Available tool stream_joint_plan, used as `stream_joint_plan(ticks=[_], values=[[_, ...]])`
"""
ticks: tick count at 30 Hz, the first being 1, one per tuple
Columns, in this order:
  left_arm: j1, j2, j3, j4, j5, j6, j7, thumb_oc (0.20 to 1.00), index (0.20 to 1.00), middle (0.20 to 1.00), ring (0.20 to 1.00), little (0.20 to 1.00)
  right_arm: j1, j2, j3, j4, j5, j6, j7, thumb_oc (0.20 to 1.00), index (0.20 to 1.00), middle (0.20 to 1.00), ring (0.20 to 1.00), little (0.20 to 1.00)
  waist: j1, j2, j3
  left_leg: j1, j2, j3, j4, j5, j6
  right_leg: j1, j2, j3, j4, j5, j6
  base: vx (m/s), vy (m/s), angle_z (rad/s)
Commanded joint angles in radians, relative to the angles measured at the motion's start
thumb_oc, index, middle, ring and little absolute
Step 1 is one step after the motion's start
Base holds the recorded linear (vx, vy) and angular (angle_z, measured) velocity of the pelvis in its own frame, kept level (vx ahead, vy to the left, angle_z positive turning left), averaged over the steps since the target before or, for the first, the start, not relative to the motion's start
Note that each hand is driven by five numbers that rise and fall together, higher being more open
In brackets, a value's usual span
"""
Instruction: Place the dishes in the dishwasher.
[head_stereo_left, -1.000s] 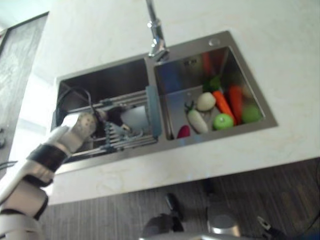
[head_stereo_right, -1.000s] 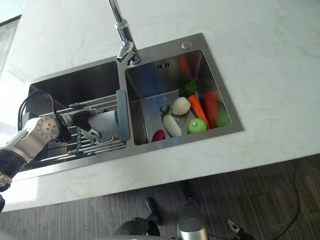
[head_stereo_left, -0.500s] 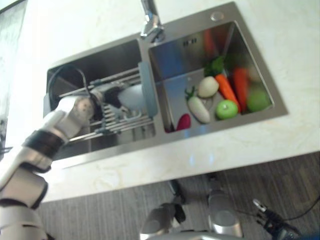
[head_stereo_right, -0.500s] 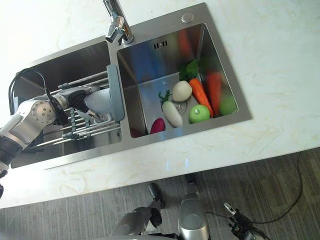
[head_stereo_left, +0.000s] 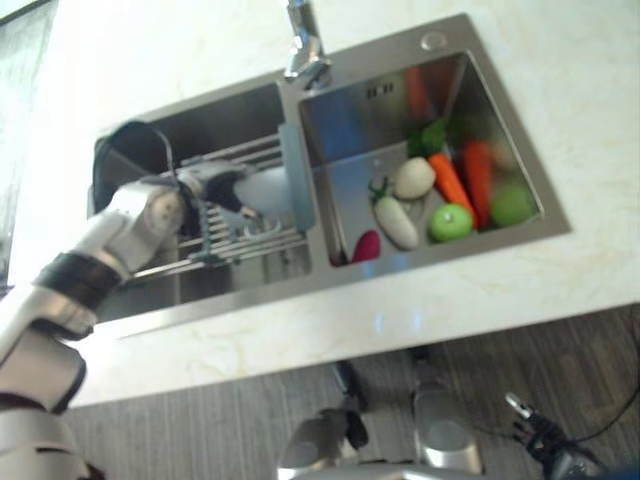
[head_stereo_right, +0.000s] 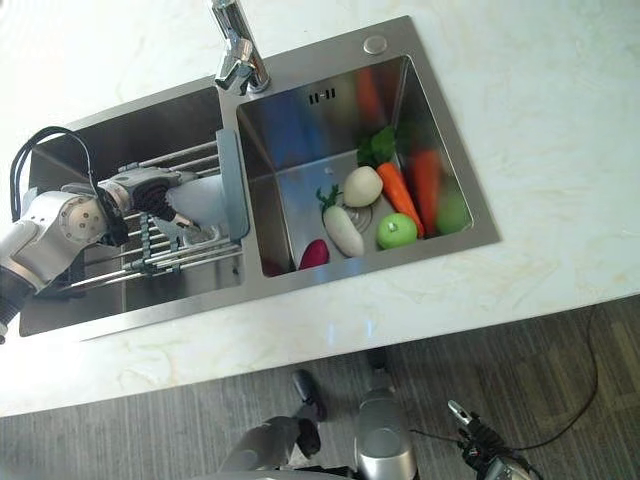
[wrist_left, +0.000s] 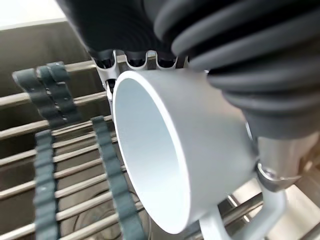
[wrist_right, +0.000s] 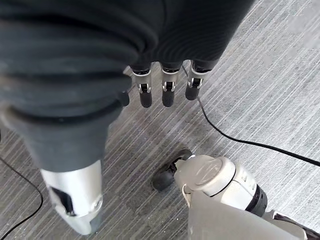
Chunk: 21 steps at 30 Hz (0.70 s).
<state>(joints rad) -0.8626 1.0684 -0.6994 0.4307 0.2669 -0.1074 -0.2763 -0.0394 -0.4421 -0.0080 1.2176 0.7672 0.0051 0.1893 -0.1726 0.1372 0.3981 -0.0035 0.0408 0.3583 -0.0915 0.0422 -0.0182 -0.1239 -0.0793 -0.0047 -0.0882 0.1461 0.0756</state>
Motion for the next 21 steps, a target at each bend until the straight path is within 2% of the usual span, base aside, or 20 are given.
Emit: stream_joint_plan(ticks=[1, 5, 10, 14, 17, 20, 21], values=[[0.051, 0.045, 0.002, 0.089, 0.092, 0.009, 0.025, 0.2, 0.2, 0.2, 0.2, 0.2, 0.028, -0.012, 0.035, 0.026, 0.011, -0.014, 0.005, 1.0, 1.0, 1.0, 1.0, 1.0, -0.012, -0.027, -0.078, -0.043, 0.032, -0.1, 0.005, -0.026, -0.045, -0.033, -0.109, -0.063, 0.006, -0.008, 0.107, 0.0, -0.007, 0.13], [0.07, 0.057, 0.052, 0.212, 0.133, -0.014, 0.12, 0.2, 0.2, 0.2, 0.2, 0.2, 0.028, -0.017, 0.049, 0.019, 0.012, -0.016, 0.001, 1.0, 1.0, 1.0, 1.0, 1.0, -0.009, -0.027, -0.087, -0.039, 0.035, -0.11, 0.004, -0.021, -0.049, -0.025, -0.102, -0.068, 0.014, -0.018, 0.098, 0.01, 0.002, 0.05], [0.08, 0.073, 0.103, 0.24, 0.171, -0.013, 0.218, 0.2, 0.2, 0.2, 0.2, 0.2, 0.032, -0.014, 0.048, 0.023, 0.007, -0.011, -0.003, 1.0, 1.0, 1.0, 1.0, 1.0, 0.001, -0.023, -0.1, -0.032, 0.035, -0.122, 0.004, -0.022, -0.049, -0.011, -0.1, -0.076, 0.021, -0.03, 0.093, 0.01, 0.008, 0.03], [0.088, 0.105, 0.14, 0.205, 0.203, 0.012, 0.261, 0.2, 0.2, 0.2, 0.2, 0.2, 0.042, -0.007, 0.045, 0.023, -0.002, -0.009, -0.009, 1.0, 1.0, 1.0, 1.0, 1.0, 0.009, -0.014, -0.117, -0.022, 0.031, -0.129, 0.004, -0.026, -0.05, 0.004, -0.102, -0.087, 0.027, -0.04, 0.092, 0.03, 0.028, 0.17], [0.1, 0.134, 0.199, 0.127, 0.196, 0.071, 0.353, 0.2, 0.2, 0.2, 0.2, 0.2, 0.054, 0.009, 0.042, 0.023, -0.025, -0.012, -0.012, 1.0, 1.0, 1.0, 1.0, 1.0, 0.023, -0.009, -0.138, -0.011, 0.032, -0.136, 0.004, -0.032, -0.052, 0.024, -0.107, -0.107, 0.028, -0.051, 0.092, 0.01, 0.018, 0.15], [0.15, 0.139, 0.284, 0.099, 0.203, 0.063, 0.465, 0.2, 0.2, 0.2, 0.2, 0.2, 0.071, 0.031, 0.042, 0.028, -0.047, -0.011, -0.024, 1.0, 1.0, 1.0, 1.0, 1.0, 0.036, -0.01, -0.16, 0.001, 0.034, -0.14, 0.004, -0.035, -0.055, 0.042, -0.108, -0.12, 0.031, -0.062, 0.09, 0.03, -0.004, 0.19], [0.181, 0.131, 0.325, 0.085, 0.212, 0.062, 0.533, 0.2, 0.2, 0.2, 0.2, 0.2, 0.081, 0.038, 0.041, 0.037, -0.053, -0.007, -0.031, 1.0, 1.0, 1.0, 1.0, 1.0, 0.04, -0.01, -0.176, 0.01, 0.037, -0.14, 0.004, -0.037, -0.057, 0.055, -0.108, -0.125, 0.032, -0.07, 0.088, 0.06, -0.002, 0.15]])
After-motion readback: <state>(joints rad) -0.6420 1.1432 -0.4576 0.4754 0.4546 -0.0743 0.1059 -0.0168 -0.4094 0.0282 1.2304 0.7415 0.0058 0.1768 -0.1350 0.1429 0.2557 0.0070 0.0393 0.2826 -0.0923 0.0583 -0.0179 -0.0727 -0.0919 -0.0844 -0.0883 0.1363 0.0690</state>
